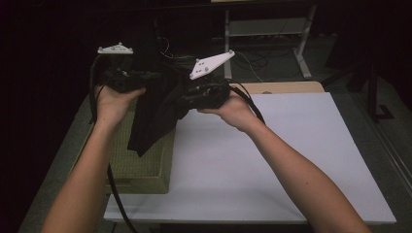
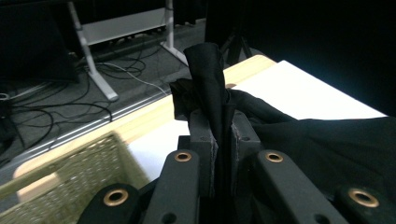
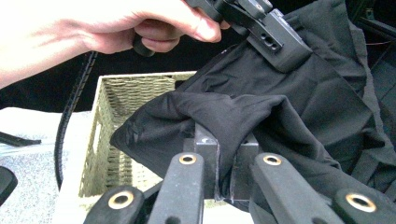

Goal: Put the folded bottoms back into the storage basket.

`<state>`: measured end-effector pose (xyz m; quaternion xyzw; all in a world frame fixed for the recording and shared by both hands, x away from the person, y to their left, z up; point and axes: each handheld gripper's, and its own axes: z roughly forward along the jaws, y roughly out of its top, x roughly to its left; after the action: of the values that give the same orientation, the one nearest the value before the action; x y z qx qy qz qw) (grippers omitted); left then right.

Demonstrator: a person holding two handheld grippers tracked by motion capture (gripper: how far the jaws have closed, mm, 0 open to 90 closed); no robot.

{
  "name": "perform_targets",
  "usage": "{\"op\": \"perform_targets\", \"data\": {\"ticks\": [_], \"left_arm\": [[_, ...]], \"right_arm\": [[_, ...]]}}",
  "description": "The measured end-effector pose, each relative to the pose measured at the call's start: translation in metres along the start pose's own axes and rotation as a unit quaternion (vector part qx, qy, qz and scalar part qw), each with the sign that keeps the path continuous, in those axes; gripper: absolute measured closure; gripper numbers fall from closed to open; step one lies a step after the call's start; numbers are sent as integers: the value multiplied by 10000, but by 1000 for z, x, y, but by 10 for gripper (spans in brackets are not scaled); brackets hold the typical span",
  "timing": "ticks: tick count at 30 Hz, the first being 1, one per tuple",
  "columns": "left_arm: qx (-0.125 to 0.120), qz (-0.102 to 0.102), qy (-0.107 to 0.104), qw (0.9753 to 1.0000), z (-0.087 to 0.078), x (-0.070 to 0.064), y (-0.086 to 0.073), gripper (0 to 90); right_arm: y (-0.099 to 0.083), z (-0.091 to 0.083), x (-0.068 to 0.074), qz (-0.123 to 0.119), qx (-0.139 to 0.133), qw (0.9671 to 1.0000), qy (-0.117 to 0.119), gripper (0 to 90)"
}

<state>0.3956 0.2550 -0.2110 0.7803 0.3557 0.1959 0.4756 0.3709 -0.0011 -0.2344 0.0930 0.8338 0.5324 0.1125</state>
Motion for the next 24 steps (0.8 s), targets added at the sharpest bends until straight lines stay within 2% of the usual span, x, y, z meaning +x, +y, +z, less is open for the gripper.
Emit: {"op": "perform_targets", "data": {"ticks": [6,7,12,17,24], "left_arm": [[28,-74,181,9998,-9,20,-13,819],[30,-85,202,9998,-11,24,-15,819],[65,-65,382,9992,-15,39,-24,819],[70,-203,462,9987,-16,57,-39,819],[111,-389,584,9975,-16,78,-58,819]], "right_arm": [[8,26,5,-16,49,9999,156,842],[10,36,6,-44,84,9998,195,842],[12,53,10,-64,154,9995,274,842],[11,76,13,-49,286,9989,368,842],[10,95,15,5,372,9982,465,842]]}}
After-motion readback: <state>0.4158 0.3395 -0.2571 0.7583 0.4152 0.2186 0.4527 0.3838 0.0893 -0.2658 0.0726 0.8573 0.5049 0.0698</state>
